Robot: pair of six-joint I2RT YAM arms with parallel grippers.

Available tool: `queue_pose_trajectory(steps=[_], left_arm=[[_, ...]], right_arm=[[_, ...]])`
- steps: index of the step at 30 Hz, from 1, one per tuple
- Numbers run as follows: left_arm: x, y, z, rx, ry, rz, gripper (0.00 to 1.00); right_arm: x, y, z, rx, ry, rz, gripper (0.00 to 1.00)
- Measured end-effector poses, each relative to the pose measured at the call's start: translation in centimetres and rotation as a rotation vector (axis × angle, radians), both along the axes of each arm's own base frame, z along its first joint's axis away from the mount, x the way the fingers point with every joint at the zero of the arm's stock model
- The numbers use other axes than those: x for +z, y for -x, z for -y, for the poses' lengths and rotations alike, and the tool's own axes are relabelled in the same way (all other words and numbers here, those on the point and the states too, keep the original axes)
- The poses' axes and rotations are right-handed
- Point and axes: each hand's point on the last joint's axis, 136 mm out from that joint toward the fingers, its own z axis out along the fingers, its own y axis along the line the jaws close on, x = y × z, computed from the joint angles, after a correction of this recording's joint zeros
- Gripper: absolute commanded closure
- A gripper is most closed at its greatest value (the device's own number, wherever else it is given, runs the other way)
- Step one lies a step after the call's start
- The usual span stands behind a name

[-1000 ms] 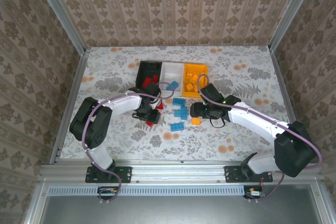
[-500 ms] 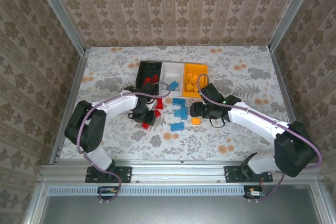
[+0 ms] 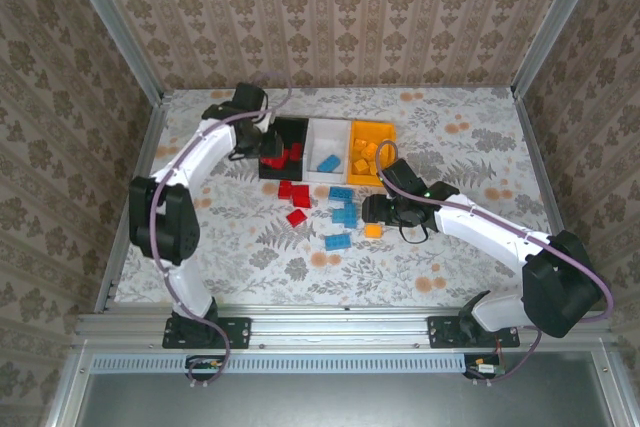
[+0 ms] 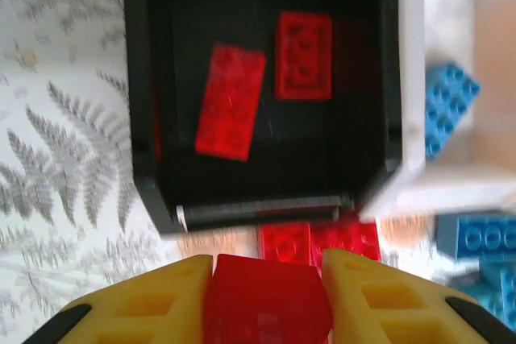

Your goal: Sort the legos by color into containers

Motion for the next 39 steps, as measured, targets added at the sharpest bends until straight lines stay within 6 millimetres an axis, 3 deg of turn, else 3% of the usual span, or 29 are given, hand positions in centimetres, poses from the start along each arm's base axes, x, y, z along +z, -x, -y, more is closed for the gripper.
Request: queue_pose_trajectory(steps=[6,9,14,20,24,29,31,34,37,39], left_arm=[[-2.3,-5.0,0.1,0.022,0.01,0.0,0.64],[-3.3,-6.2,0.5,0.018,0.013,-0.005,0.54],[-3.5,-6.8,1.0,0.008,0.027,-0.009,0.41],[-3.0,-6.1,1.2,0.005,0.034,-0.013,0.38],[-1.6,-2.6,1.0,-0.015,0.027,-0.021,0.38],[-0.3,5.0,2.7,-0.117,0.001,-0.02,0.38],[-1.5,8.6,3.8,-0.182,-0.016,-0.05,0.38],[-5.1,13.0,4.1,-0.249,-0.062,-0.142,0.38],[-8.0,15.5,2.9,-0.261,-0.108,-0.224,0.37],[-8.5,15.8,2.5,-0.26,-0.125,-0.233,0.38]], right_arm=[[-0.8,0.6,0.3,-0.004,0.01,-0.02,0.33],[-1.0,0.8,0.4,-0.004,0.013,-0.025,0.34],[-1.1,0.8,0.4,-0.005,0.012,-0.026,0.33],[-1.1,0.9,0.4,-0.004,0.012,-0.027,0.33],[-1.1,1.0,0.2,0.003,0.01,-0.025,0.33],[-0.9,0.9,-0.2,0.013,0.004,-0.015,0.33],[-0.9,0.9,-0.3,0.013,0.002,-0.012,0.33],[-0.9,0.9,-0.3,0.015,0.002,-0.012,0.33],[-1.0,0.9,-0.3,0.015,0.001,-0.011,0.33],[-1.0,1.0,-0.4,0.017,0.001,-0.011,0.33]])
